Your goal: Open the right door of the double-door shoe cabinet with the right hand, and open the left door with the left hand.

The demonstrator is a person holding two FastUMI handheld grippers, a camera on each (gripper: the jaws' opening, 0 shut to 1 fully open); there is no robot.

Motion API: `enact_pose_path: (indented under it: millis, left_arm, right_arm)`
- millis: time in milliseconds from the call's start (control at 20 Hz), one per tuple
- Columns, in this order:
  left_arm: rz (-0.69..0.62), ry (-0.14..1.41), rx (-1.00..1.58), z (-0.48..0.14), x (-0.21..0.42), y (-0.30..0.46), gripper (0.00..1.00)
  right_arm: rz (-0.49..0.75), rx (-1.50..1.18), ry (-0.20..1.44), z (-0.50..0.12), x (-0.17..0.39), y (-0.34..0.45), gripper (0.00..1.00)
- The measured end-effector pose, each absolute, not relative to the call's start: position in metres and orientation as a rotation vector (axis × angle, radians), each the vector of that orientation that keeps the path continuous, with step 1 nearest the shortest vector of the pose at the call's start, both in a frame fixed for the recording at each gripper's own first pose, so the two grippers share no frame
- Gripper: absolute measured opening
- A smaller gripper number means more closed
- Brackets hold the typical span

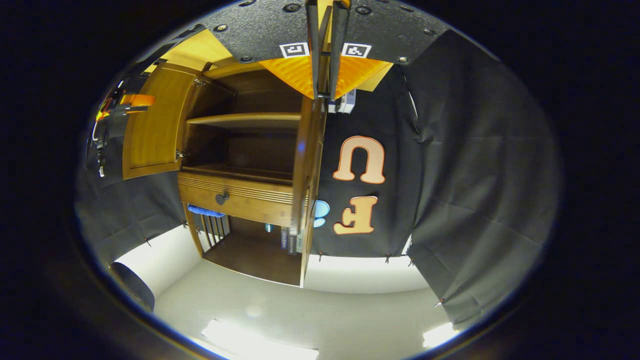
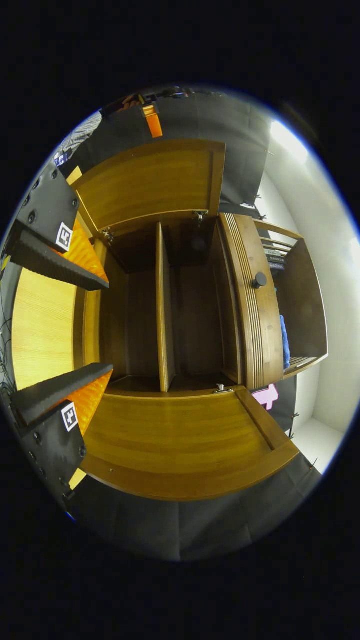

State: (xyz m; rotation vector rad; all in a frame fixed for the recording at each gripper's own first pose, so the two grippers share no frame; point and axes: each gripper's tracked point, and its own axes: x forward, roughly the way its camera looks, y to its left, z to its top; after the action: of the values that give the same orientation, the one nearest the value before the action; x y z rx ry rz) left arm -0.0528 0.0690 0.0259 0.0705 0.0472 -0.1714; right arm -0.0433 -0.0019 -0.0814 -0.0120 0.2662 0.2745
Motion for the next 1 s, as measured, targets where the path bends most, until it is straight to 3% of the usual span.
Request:
enact_pose_path:
  millis: [50,100,350,400,650,850,1000]
  left_arm:
    - [-0.198,0.044,0.060,0.028,-0.054,0.051,0.02]
    - [-0.224,0.038,0.038,0.029,-0.053,0.032,0.10]
    - [-0.350,0.050,-0.101,0.025,-0.045,-0.049,0.11]
    - [-0.362,0.046,-0.122,0.025,-0.041,-0.060,0.11]
    - [-0.306,0.056,-0.104,0.010,-0.022,-0.076,0.07]
    - [-0.297,0.094,-0.108,-0.011,-0.017,-0.086,0.30]
    - [-0.277,0.148,-0.121,-0.028,-0.015,-0.086,0.69]
  right_arm:
    - [0.277,-0.013,0.263,-0.081,-0.043,-0.002,0.84]
    - [0.280,-0.012,0.258,-0.080,-0.043,-0.001,0.94]
    - [0.300,-0.015,0.238,-0.071,-0.053,-0.005,0.94]
    - [0.296,-0.024,0.232,-0.069,-0.055,-0.008,0.84]
    - [0.258,-0.048,0.205,-0.058,-0.062,-0.024,0.84]
    - [0.227,-0.050,0.201,-0.054,-0.067,-0.040,0.84]
    - [0.218,-0.038,0.191,-0.049,-0.067,-0.043,0.85]
